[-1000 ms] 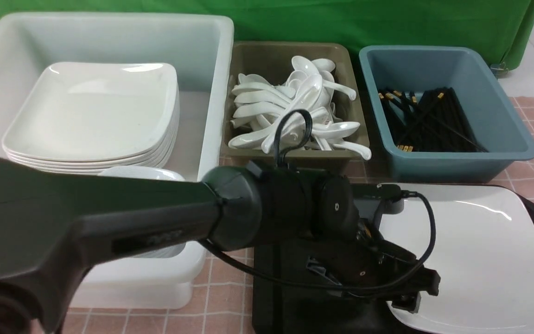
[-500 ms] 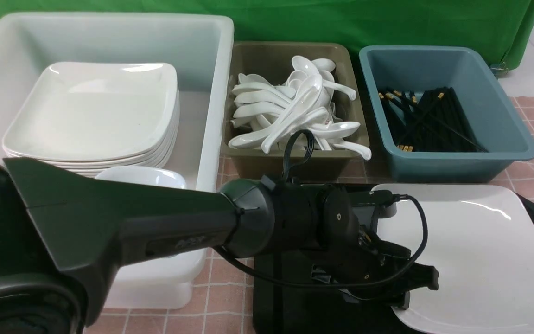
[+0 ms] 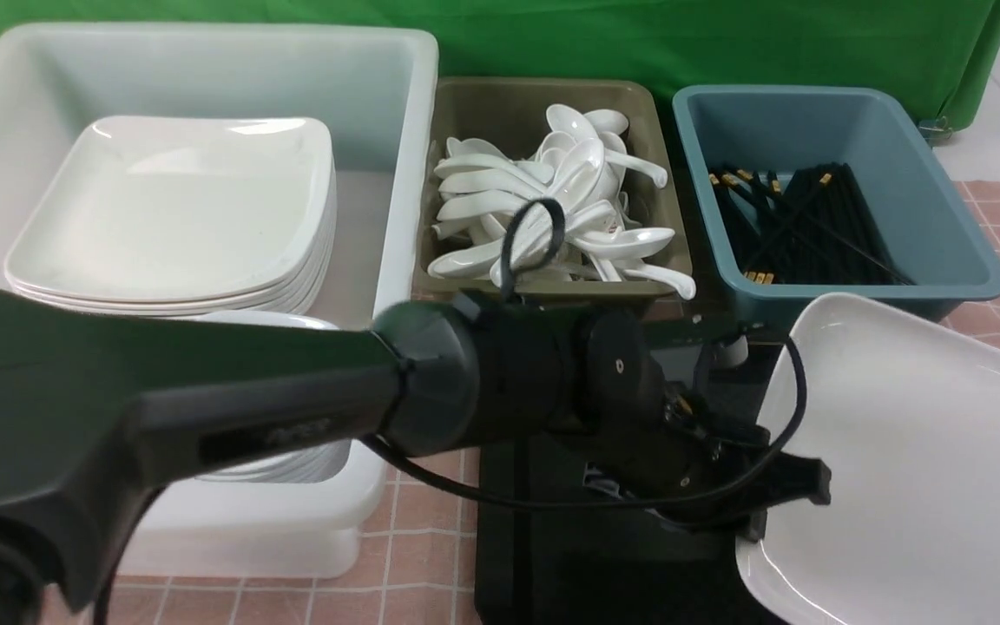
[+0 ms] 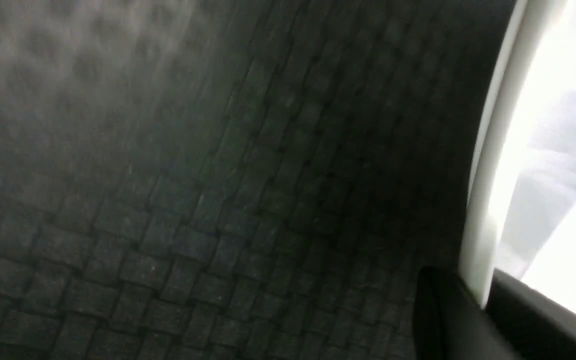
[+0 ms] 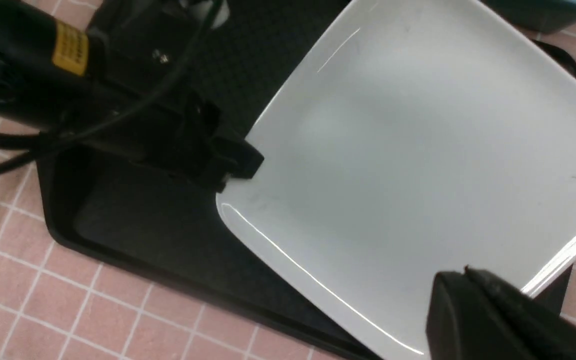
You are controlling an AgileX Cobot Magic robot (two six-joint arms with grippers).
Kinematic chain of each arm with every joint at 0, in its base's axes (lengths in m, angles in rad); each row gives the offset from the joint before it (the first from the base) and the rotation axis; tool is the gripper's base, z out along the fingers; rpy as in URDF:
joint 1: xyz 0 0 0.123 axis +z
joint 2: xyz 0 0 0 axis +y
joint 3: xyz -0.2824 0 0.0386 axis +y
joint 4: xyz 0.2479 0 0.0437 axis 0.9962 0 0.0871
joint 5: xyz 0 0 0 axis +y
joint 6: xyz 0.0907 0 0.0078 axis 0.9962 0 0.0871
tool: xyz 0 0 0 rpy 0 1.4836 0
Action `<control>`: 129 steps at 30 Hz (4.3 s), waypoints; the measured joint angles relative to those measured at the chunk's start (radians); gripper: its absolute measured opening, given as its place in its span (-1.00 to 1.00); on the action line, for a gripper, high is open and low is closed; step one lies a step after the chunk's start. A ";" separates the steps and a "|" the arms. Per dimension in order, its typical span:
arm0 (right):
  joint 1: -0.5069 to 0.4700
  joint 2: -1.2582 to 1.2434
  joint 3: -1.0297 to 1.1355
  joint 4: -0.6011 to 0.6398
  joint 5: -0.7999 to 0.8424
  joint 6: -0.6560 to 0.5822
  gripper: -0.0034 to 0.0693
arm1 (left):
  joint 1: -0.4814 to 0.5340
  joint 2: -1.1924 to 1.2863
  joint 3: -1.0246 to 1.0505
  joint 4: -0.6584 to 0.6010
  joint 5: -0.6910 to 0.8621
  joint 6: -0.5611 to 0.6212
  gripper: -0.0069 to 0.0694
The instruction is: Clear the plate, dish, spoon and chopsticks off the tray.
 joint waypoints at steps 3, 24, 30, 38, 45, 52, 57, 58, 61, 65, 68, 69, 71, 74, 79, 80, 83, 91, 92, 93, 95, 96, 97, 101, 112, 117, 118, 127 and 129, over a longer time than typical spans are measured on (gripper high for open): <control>0.000 0.000 0.000 0.013 -0.001 -0.001 -0.82 | 0.022 -0.015 0.000 0.005 0.017 0.003 -0.78; 0.000 0.000 0.000 0.118 -0.047 -0.027 -0.82 | 0.134 -0.217 -0.037 0.259 0.251 -0.032 -0.79; 0.000 0.000 0.000 0.126 -0.049 -0.036 -0.82 | 0.136 -0.231 -0.116 0.306 0.341 -0.031 -0.78; 0.000 0.000 0.000 0.128 -0.049 -0.042 -0.82 | 0.136 -0.239 -0.170 0.365 0.390 -0.049 -0.77; 0.000 0.000 0.000 0.217 -0.051 -0.118 -0.82 | 0.140 -0.245 -0.286 0.399 0.460 -0.049 -0.77; 0.004 0.001 -0.009 0.467 -0.056 -0.262 -0.82 | 0.222 -0.252 -0.437 0.401 0.544 -0.049 -0.77; 0.111 0.051 -0.152 0.510 -0.060 -0.279 -0.82 | 0.390 -0.252 -0.571 0.364 0.621 -0.011 -0.77; 0.144 0.072 -0.189 0.507 -0.060 -0.269 -0.82 | 0.432 -0.252 -0.593 0.347 0.632 -0.001 -0.77; 0.264 0.154 -0.302 0.468 -0.061 -0.219 -0.82 | 0.571 -0.254 -0.635 0.281 0.651 0.027 -0.77; 0.401 0.257 -0.408 0.353 -0.072 -0.127 -0.82 | 0.746 -0.260 -0.641 0.196 0.666 0.076 -0.77; 0.541 0.377 -0.518 0.203 -0.079 -0.021 -0.82 | 0.942 -0.260 -0.641 0.128 0.693 0.132 -0.77; 0.567 0.405 -0.542 0.180 -0.082 -0.004 -0.82 | 1.002 -0.260 -0.641 0.120 0.698 0.144 -0.77; 0.622 0.480 -0.606 0.150 -0.095 0.030 -0.82 | 1.129 -0.260 -0.641 0.112 0.699 0.164 -0.77; 0.658 0.567 -0.682 0.139 -0.118 0.054 -0.82 | 1.273 -0.251 -0.641 0.111 0.694 0.172 -0.77; 0.679 0.723 -0.818 0.136 -0.200 0.084 -0.82 | 1.392 -0.157 -0.641 0.066 0.668 0.215 -0.76; 0.679 0.742 -0.836 0.136 -0.206 0.093 -0.82 | 1.394 -0.135 -0.641 0.054 0.668 0.222 -0.76; 0.679 0.790 -0.881 0.135 -0.210 0.116 -0.82 | 1.387 -0.065 -0.641 -0.019 0.668 0.262 -0.76; 0.679 0.818 -0.908 0.134 -0.209 0.123 -0.82 | 1.353 0.074 -0.640 -0.093 0.646 0.295 -0.76; 0.679 0.818 -0.909 0.134 -0.209 0.123 -0.82 | 1.351 0.093 -0.640 -0.089 0.648 0.296 -0.76; 0.679 0.819 -0.909 0.134 -0.209 0.123 -0.82 | 1.351 0.104 -0.640 -0.091 0.651 0.294 -0.77; 0.679 0.820 -0.909 0.134 -0.209 0.127 -0.82 | 1.346 0.121 -0.640 -0.090 0.655 0.301 -0.76; 0.679 0.820 -0.909 0.134 -0.209 0.128 -0.82 | 1.341 0.128 -0.640 -0.083 0.657 0.312 -0.74; 0.679 0.820 -0.909 0.134 -0.209 0.134 -0.82 | 1.335 0.135 -0.640 -0.067 0.661 0.319 -0.70; 0.679 0.820 -0.909 0.134 -0.207 0.147 -0.82 | 1.312 0.140 -0.640 0.033 0.664 0.313 -0.38; 0.679 0.820 -0.909 0.132 -0.148 0.150 -0.82 | 1.306 0.072 -0.640 0.198 0.665 0.211 0.33; 0.679 0.791 -0.909 0.034 -0.128 0.167 -0.82 | 1.283 -0.024 -0.641 0.132 0.695 0.249 -0.25; 0.679 0.765 -0.909 -0.051 -0.121 0.198 -0.82 | 1.251 -0.069 -0.641 0.107 0.707 0.288 -0.58; 0.678 0.518 -0.873 -0.497 0.005 0.360 -0.82 | 0.951 -0.402 -0.641 0.107 0.720 0.400 -0.85; 0.678 0.410 -0.800 -0.508 0.004 0.387 -0.82 | 0.838 -0.510 -0.639 0.147 0.720 0.400 -0.85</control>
